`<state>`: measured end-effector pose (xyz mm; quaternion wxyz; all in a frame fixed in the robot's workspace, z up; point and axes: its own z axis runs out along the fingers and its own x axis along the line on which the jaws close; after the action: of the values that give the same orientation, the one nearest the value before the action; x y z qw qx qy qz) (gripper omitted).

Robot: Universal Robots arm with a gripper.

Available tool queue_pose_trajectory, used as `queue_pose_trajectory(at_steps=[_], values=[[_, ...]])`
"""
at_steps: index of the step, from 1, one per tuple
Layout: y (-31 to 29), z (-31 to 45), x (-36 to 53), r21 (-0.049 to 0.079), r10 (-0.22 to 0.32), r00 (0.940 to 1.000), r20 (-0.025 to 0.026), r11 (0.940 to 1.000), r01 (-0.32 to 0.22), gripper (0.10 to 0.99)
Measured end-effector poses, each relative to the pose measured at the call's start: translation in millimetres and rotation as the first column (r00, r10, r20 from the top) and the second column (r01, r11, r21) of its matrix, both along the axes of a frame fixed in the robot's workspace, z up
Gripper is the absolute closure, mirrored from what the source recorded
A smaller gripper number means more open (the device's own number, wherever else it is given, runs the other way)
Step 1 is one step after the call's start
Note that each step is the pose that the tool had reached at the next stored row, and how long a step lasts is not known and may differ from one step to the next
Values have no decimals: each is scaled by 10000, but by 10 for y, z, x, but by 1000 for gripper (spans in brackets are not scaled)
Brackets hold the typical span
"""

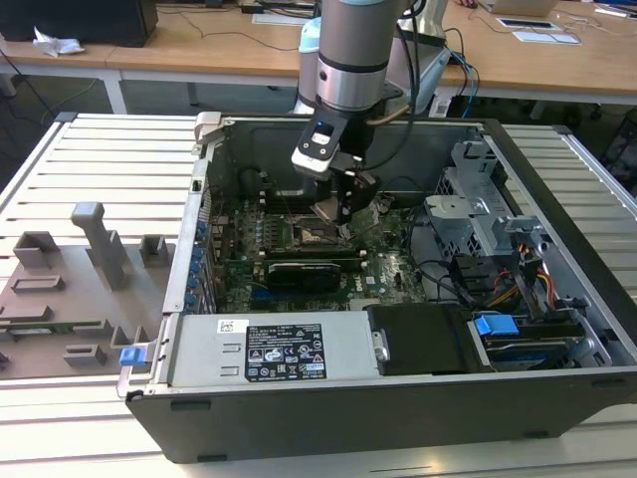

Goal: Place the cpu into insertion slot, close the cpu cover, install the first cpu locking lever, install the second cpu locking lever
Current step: 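Place the cpu into insertion slot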

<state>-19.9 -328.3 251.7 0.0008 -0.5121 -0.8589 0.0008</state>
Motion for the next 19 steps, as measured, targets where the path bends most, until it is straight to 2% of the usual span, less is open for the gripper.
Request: queue_pose_trajectory(at_steps=[3, 9, 14, 19], values=[[0, -1, 0, -7, -439, 9990, 0, 9990, 439, 541], [0, -3, 0, -10, -962, 9954, 0, 9954, 962, 541], [0, -7, 0, -12, -1708, 9853, 0, 9853, 1708, 541], [0, -9, 0, -15, -2199, 9755, 0, 9755, 2199, 541]])
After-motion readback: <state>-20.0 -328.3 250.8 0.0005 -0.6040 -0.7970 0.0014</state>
